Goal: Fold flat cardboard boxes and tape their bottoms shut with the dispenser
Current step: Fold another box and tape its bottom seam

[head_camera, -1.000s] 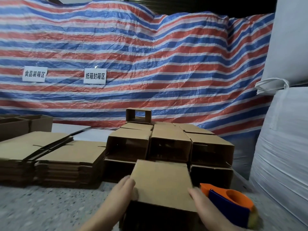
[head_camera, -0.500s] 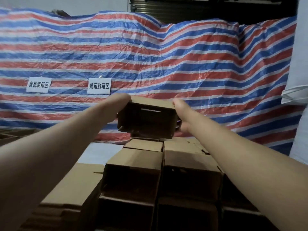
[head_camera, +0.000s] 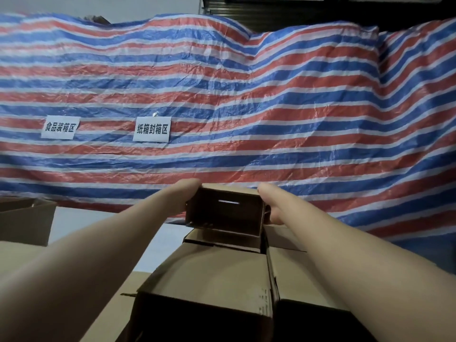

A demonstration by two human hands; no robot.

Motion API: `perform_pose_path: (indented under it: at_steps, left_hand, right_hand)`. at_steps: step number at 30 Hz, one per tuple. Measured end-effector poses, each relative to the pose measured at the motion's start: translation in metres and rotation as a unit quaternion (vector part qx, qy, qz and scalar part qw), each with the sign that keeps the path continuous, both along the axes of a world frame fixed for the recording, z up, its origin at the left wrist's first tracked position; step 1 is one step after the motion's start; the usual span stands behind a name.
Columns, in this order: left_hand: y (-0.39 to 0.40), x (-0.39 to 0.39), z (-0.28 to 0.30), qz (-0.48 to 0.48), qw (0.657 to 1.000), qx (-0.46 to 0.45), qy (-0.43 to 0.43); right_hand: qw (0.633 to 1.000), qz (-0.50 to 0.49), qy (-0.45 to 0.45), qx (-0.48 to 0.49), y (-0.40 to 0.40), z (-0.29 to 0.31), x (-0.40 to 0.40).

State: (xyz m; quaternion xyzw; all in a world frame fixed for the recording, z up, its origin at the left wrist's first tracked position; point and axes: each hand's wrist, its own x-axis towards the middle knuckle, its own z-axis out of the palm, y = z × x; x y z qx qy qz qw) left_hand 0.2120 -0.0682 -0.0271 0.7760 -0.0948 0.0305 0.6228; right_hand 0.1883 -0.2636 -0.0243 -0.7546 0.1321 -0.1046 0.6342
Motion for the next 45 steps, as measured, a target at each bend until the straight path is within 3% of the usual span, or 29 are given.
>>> perform_pose_path:
  at_steps: [4,10,14,17,19,23,28,36,40,45]
  left_hand:
    - [0.004,0.013,-0.018,-0.006,0.999,0.023,0.021]
    - [0.016,0.003,-0.014,-0.049,0.998,0.01,0.031]
    - [0.035,-0.022,-0.002,0.047,0.998,0.047,-0.014]
    - [0.059,-0.05,-0.004,0.148,0.968,0.158,-0.129]
    - [0.078,-0.079,-0.012,0.167,0.944,0.215,-0.189]
    - [0.109,-0.143,-0.056,0.105,0.927,0.302,-0.197]
    - [0.139,-0.186,-0.129,0.058,0.837,0.521,-0.157]
    - [0.168,-0.211,-0.184,-0.013,0.8,0.597,-0.058]
    - [0.166,-0.216,-0.192,0.023,0.753,0.646,-0.125]
    - [0.165,-0.223,-0.192,0.079,0.745,0.624,-0.223]
  right_hand:
    - [0.999,0.029,0.005,-0.03,-0.001,-0.015,0.012]
    - [0.999,-0.002,-0.001,-0.05,-0.004,-0.007,-0.006]
    - [0.997,-0.029,-0.003,-0.073,-0.009,0.008,-0.037]
    - [0.992,-0.045,-0.004,-0.117,-0.01,0.019,-0.066]
    - [0.988,-0.051,-0.007,-0.143,-0.008,0.024,-0.088]
    - [0.981,-0.06,-0.017,-0.184,-0.002,0.019,-0.138]
    - [0.975,-0.054,-0.007,-0.215,0.003,0.007,-0.208]
    - [0.963,-0.035,-0.004,-0.268,-0.004,0.018,-0.285]
    - [0.961,-0.034,0.003,-0.276,-0.004,0.014,-0.288]
    - [0.966,-0.024,0.003,-0.257,0.002,0.004,-0.283]
